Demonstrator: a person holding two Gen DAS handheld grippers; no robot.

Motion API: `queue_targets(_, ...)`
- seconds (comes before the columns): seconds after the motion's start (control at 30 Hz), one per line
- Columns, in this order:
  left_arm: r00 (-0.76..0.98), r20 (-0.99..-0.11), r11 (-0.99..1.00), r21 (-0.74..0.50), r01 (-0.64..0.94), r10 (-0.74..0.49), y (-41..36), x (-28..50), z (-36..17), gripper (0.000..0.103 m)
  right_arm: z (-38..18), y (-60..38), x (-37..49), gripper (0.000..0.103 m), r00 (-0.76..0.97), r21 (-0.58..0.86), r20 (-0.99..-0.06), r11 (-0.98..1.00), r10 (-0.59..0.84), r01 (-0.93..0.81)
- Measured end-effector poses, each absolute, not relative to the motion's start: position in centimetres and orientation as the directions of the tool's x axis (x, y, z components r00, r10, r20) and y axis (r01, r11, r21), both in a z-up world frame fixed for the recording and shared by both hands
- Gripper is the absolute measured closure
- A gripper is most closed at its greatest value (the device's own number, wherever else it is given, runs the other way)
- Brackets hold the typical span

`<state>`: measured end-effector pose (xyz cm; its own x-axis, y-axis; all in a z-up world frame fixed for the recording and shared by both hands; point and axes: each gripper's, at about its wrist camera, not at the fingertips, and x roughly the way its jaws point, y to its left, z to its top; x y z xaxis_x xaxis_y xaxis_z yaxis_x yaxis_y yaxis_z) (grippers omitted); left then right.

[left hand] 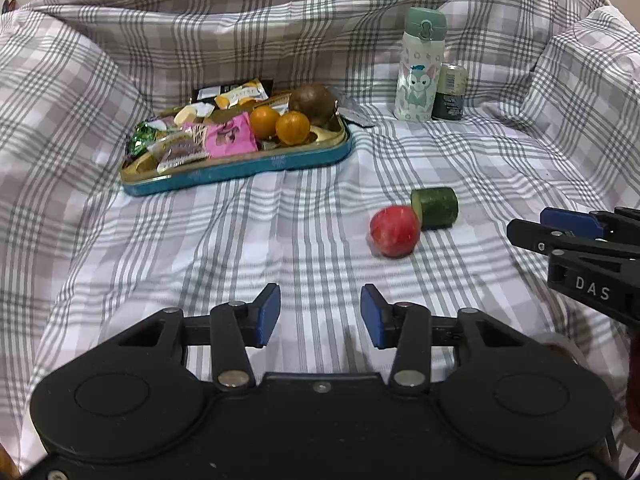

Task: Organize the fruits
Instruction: 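Withdraw both open tools from the steel tray toward the remaining radish and cucumber, then move the left tool to the red radish while the right tool approaches the cucumber piece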

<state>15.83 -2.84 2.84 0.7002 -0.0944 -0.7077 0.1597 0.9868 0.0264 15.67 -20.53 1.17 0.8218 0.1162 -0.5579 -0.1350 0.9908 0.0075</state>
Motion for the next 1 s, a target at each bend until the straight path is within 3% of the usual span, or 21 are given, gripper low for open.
queue_targets(0.47,0.694,-0.709,0.982,0.005,0.187,-0.129,-3.8,18.6,2.5,0.051,0.8,-20.4,20.3,0.064,0.838,-0.028,-0.536,0.990,0.103,-0.140)
queue_targets(1.0,0.699,-0.692,0.975,-0.035,0.218,-0.181,-5.6,21.8,3.1,0.051,0.2,-21.7,22.0,0.064,0.834,0.046,-0.544,0.996,0.094,-0.082)
